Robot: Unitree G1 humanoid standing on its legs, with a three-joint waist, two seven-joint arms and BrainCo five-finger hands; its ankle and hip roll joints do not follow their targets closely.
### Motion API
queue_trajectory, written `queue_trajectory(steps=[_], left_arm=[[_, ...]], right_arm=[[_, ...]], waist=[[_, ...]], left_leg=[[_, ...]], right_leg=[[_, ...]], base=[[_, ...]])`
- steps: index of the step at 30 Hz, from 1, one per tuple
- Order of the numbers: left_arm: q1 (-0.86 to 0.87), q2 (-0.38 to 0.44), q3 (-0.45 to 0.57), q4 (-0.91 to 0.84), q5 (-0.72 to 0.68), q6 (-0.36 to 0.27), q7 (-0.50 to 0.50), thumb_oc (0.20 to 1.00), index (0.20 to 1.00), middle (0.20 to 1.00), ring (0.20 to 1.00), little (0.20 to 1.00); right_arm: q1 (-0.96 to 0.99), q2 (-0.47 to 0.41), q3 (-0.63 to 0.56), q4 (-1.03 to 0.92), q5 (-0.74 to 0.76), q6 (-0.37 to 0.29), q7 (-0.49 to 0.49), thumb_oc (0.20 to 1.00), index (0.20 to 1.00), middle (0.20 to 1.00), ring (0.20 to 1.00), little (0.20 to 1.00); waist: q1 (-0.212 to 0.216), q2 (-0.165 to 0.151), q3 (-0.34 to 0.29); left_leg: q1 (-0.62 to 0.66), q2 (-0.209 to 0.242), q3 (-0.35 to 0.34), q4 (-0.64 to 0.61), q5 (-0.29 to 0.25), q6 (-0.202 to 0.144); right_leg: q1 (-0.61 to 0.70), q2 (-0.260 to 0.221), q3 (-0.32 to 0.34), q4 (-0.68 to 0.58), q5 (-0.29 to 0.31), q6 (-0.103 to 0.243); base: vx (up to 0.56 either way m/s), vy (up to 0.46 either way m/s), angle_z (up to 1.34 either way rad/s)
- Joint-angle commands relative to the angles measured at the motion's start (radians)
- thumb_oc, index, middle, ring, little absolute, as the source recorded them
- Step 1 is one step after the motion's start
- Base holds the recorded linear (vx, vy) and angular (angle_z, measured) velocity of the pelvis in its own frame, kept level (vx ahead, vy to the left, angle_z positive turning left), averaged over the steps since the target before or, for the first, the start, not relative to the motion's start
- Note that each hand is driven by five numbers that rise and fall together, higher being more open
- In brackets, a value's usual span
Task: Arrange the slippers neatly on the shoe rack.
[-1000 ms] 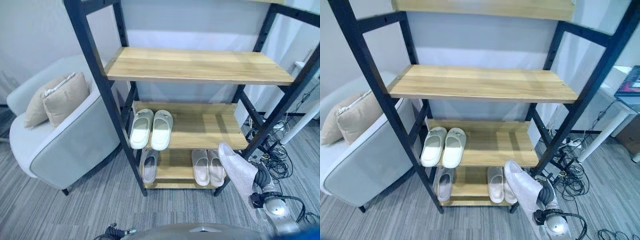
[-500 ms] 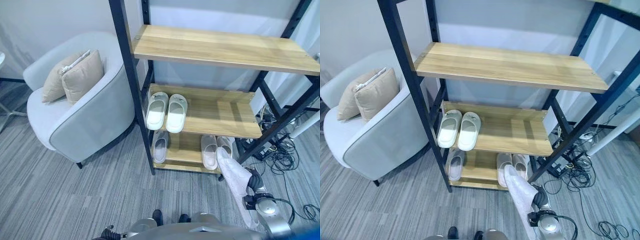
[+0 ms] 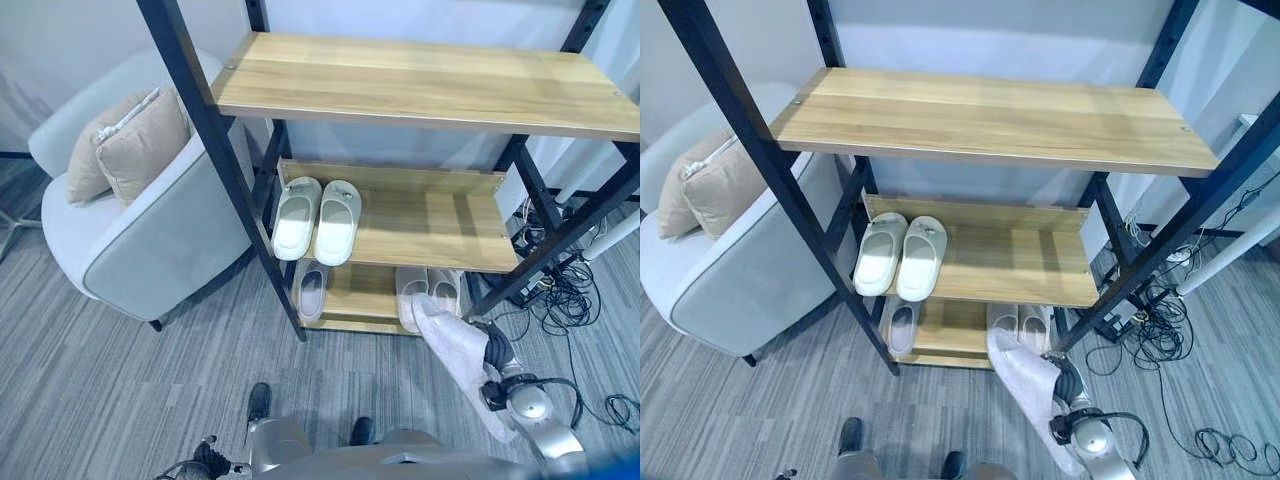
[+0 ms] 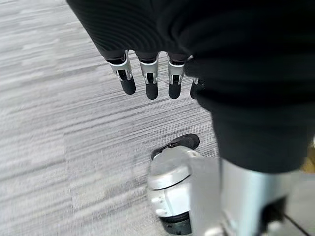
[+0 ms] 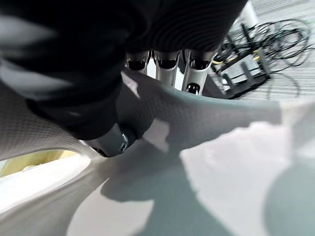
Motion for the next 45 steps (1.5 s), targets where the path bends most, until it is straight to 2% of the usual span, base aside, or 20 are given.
queue_trajectory(steps=[1, 2, 3, 4, 8, 12, 16, 18, 21, 22, 23, 25, 27, 29, 31, 33, 37, 38, 42, 45], left_arm=[[-0.036, -0.026, -0.066, -0.029, 0.059, -0.017, 0.001, 1.0, 1.0, 1.0, 1.0, 1.0], [-0.058, -0.01, -0.091, -0.044, 0.072, -0.023, 0.005, 1.0, 1.0, 1.0, 1.0, 1.0], [-0.058, -0.009, -0.09, -0.044, 0.072, -0.023, 0.005, 1.0, 1.0, 1.0, 1.0, 1.0], [-0.074, 0.001, -0.106, -0.052, 0.084, -0.026, 0.011, 1.0, 1.0, 1.0, 1.0, 1.0], [-0.116, 0.025, -0.111, -0.055, 0.076, -0.027, 0.027, 1.0, 1.0, 1.0, 1.0, 1.0], [-0.158, 0.04, -0.102, -0.091, 0.013, -0.051, 0.05, 1.0, 1.0, 1.0, 1.0, 1.0], [-0.184, 0.043, -0.112, -0.152, -0.064, -0.083, 0.069, 1.0, 1.0, 1.0, 1.0, 1.0], [-0.196, 0.044, -0.12, -0.155, -0.093, -0.083, 0.068, 1.0, 1.0, 1.0, 1.0, 1.0], [-0.2, 0.046, -0.119, -0.161, -0.13, -0.09, 0.076, 1.0, 1.0, 1.0, 1.0, 1.0], [-0.202, 0.047, -0.113, -0.172, -0.165, -0.098, 0.077, 1.0, 1.0, 1.0, 1.0, 1.0], [-0.216, 0.054, -0.101, -0.192, -0.239, -0.111, 0.087, 1.0, 1.0, 1.0, 1.0, 1.0], [-0.227, 0.061, -0.093, -0.216, -0.304, -0.121, 0.113, 1.0, 1.0, 1.0, 1.0, 1.0], [-0.241, 0.063, -0.091, -0.25, -0.38, -0.14, 0.131, 1.0, 1.0, 1.0, 1.0, 1.0], [-0.246, 0.083, -0.093, -0.309, -0.418, -0.178, 0.156, 1.0, 1.0, 1.0, 1.0, 1.0], [-0.24, 0.093, -0.092, -0.334, -0.43, -0.191, 0.174, 1.0, 1.0, 1.0, 1.0, 1.0], [-0.242, 0.117, -0.085, -0.399, -0.513, -0.229, 0.194, 1.0, 1.0, 1.0, 1.0, 1.0], [-0.247, 0.136, -0.115, -0.46, -0.533, -0.246, 0.207, 1.0, 1.0, 1.0, 1.0, 1.0], [-0.228, 0.151, -0.123, -0.497, -0.547, -0.253, 0.201, 1.0, 1.0, 1.0, 1.0, 1.0], [-0.205, 0.166, -0.133, -0.495, -0.581, -0.258, 0.181, 1.0, 1.0, 1.0, 1.0, 1.0], [-0.193, 0.168, -0.154, -0.483, -0.588, -0.253, 0.172, 1.0, 1.0, 1.0, 1.0, 1.0]], right_arm=[[-0.032, 0.015, 0.0, -0.076, 0.034, -0.034, 0.014, 0.2, 0.2, 0.2, 0.2, 0.2], [-0.062, 0.013, 0.023, -0.071, 0.03, -0.03, 0.014, 0.2, 0.2, 0.2, 0.2, 0.2], [-0.063, 0.013, 0.023, -0.07, 0.03, -0.03, 0.014, 0.2, 0.2, 0.2, 0.2, 0.2], [-0.086, 0.003, 0.045, -0.069, 0.0, -0.024, 0.011, 0.2, 0.2, 0.2, 0.2, 0.2], [-0.126, -0.007, 0.063, -0.066, -0.039, -0.02, -0.008, 0.2, 0.2, 0.2, 0.2, 0.2], [-0.148, -0.016, 0.064, -0.056, -0.058, -0.023, -0.037, 0.2, 0.2, 0.2, 0.2, 0.2], [-0.211, -0.017, 0.077, -0.022, -0.078, -0.015, -0.08, 0.2, 0.2, 0.2, 0.2, 0.2], [-0.274, -0.018, 0.101, 0.011, -0.085, -0.001, -0.103, 0.2, 0.2, 0.2, 0.2, 0.2], [-0.393, -0.043, 0.127, 0.038, -0.088, 0.005, -0.145, 0.2, 0.2, 0.2, 0.2, 0.2], [-0.442, -0.05, 0.139, 0.059, -0.086, 0.003, -0.162, 0.2, 0.2, 0.2, 0.2, 0.2], [-0.571, -0.069, 0.169, 0.1, -0.078, 0.014, -0.194, 0.2, 0.2, 0.2, 0.2, 0.2], [-0.687, -0.075, 0.199, 0.144, -0.053, 0.023, -0.215, 0.2, 0.2, 0.2, 0.2, 0.2], [-0.833, -0.075, 0.238, 0.195, -0.007, 0.031, -0.233, 0.2, 0.2, 0.2, 0.2, 0.2], [-0.964, -0.097, 0.274, 0.26, -0.009, 0.034, -0.258, 0.2, 0.2, 0.2, 0.2, 0.2], [-1.024, -0.106, 0.296, 0.28, -0.043, 0.038, -0.282, 0.2, 0.2, 0.2, 0.2, 0.2], [-1.204, -0.132, 0.345, 0.407, -0.067, 0.054, -0.328, 0.2, 0.2, 0.2, 0.2, 0.2], [-1.345, -0.141, 0.367, 0.544, 0.01, 0.049, -0.358, 0.2, 0.2, 0.2, 0.2, 0.2], [-1.417, -0.189, 0.417, 0.602, 0.007, 0.041, -0.354, 0.2, 0.2, 0.2, 0.2, 0.2], [-1.548, -0.208, 0.496, 0.732, 0.029, 0.052, -0.317, 0.2, 0.2, 0.2, 0.2, 0.2], [-1.631, -0.203, 0.489, 0.832, 0.136, 0.039, -0.322, 0.2, 0.2, 0.2, 0.2, 0.2]], waist=[[0.018, -0.039, -0.001], [0.017, -0.045, 0.027], [0.018, -0.046, 0.026], [0.015, -0.052, 0.049], [0.006, -0.056, 0.078], [-0.003, -0.048, 0.093], [0.009, -0.034, 0.115], [0.021, -0.025, 0.114], [0.039, -0.013, 0.098], [0.046, -0.008, 0.095], [0.062, -0.001, 0.096], [0.072, 0.005, 0.091], [0.086, 0.01, 0.088], [0.097, 0.018, 0.086], [0.1, 0.023, 0.084], [0.113, 0.034, 0.087], [0.123, 0.053, 0.106], [0.13, 0.061, 0.124], [0.151, 0.055, 0.181], [0.165, 0.055, 0.235]], left_leg=[[0.014, -0.064, 0.073, 0.073, -0.072, 0.058], [-0.02, -0.082, 0.076, 0.123, -0.095, 0.07], [-0.025, -0.083, 0.077, 0.128, -0.097, 0.071], [-0.074, -0.099, 0.084, 0.207, -0.131, 0.087], [-0.179, -0.112, 0.083, 0.333, -0.175, 0.107], [-0.291, -0.122, 0.064, 0.447, -0.212, 0.12], [-0.422, -0.124, 0.056, 0.575, -0.247, 0.132], [-0.526, -0.114, 0.043, 0.707, -0.312, 0.142], [-0.697, -0.106, 0.026, 0.888, -0.37, 0.161], [-0.748, -0.107, 0.019, 0.936, -0.386, 0.164], [-0.842, -0.11, 0.012, 1.032, -0.417, 0.163], [-0.937, -0.108, 0.0, 1.135, -0.454, 0.168], [-1.056, -0.107, -0.011, 1.282, -0.507, 0.179], [-1.163, -0.11, -0.019, 1.412, -0.553, 0.185], [-1.227, -0.115, -0.03, 1.502, -0.585, 0.186], [-1.358, -0.132, -0.032, 1.694, -0.649, 0.189], [-1.469, -0.146, -0.047, 1.899, -0.722, 0.189], [-1.514, -0.162, -0.069, 2.012, -0.759, 0.185], [-1.523, -0.183, -0.084, 2.145, -0.813, 0.177], [-1.523, -0.186, -0.082, 2.212, -0.84, 0.177]], right_leg=[[-0.062, -0.135, 0.081, 0.105, 0.014, 0.131], [-0.103, -0.144, 0.104, 0.145, 0.013, 0.137], [-0.107, -0.145, 0.106, 0.148, 0.012, 0.137], [-0.149, -0.156, 0.131, 0.195, 0.008, 0.139], [-0.227, -0.169, 0.162, 0.274, -0.007, 0.137], [-0.314, -0.183, 0.172, 0.364, -0.036, 0.13], [-0.455, -0.188, 0.195, 0.474, -0.057, 0.124], [-0.555, -0.184, 0.214, 0.581, -0.11, 0.116], [-0.722, -0.174, 0.23, 0.742, -0.175, 0.097], [-0.773, -0.171, 0.231, 0.796, -0.198, 0.09], [-0.866, -0.17, 0.244, 0.891, -0.238, 0.077], [-0.959, -0.171, 0.258, 1.0, -0.274, 0.065], [-1.08, -0.174, 0.282, 1.143, -0.32, 0.052], [-1.194, -0.179, 0.305, 1.282, -0.354, 0.046], [-1.257, -0.178, 0.314, 1.37, -0.385, 0.038], [-1.396, -0.173, 0.333, 1.564, -0.43, 0.037], [-1.508, -0.164, 0.367, 1.781, -0.486, 0.04], [-1.552, -0.163, 0.395, 1.905, -0.514, 0.041], [-1.571, -0.157, 0.447, 2.061, -0.543, 0.04], [-1.571, -0.154, 0.481, 2.133, -0.551, 0.039]], base=[[-0.07, 0.257, 0.21], [-0.08, 0.142, -0.07], [-0.14, 0.161, -0.27], [-0.1, 0.103, -0.3], [-0.1, 0.073, -0.17], [-0.08, 0.001, -0.01], [-0.13, -0.031, -0.05], [-0.05, -0.073, -0.05], [-0.05, -0.092, -0.1], [-0.05, -0.128, -0.04], [-0.05, -0.121, 0.02], [-0.03, -0.078, 0.11], [0.01, -0.056, 0.11], [0.03, -0.032, 0.06], [0.07, -0.024, 0.14], [0.11, -0.014, -0.01], [0.11, 0.006, 0.04], [0.14, 0.0, 0.09], [0.08, 0.006, 0.11], [-0.01, 0.032, 0.08]])
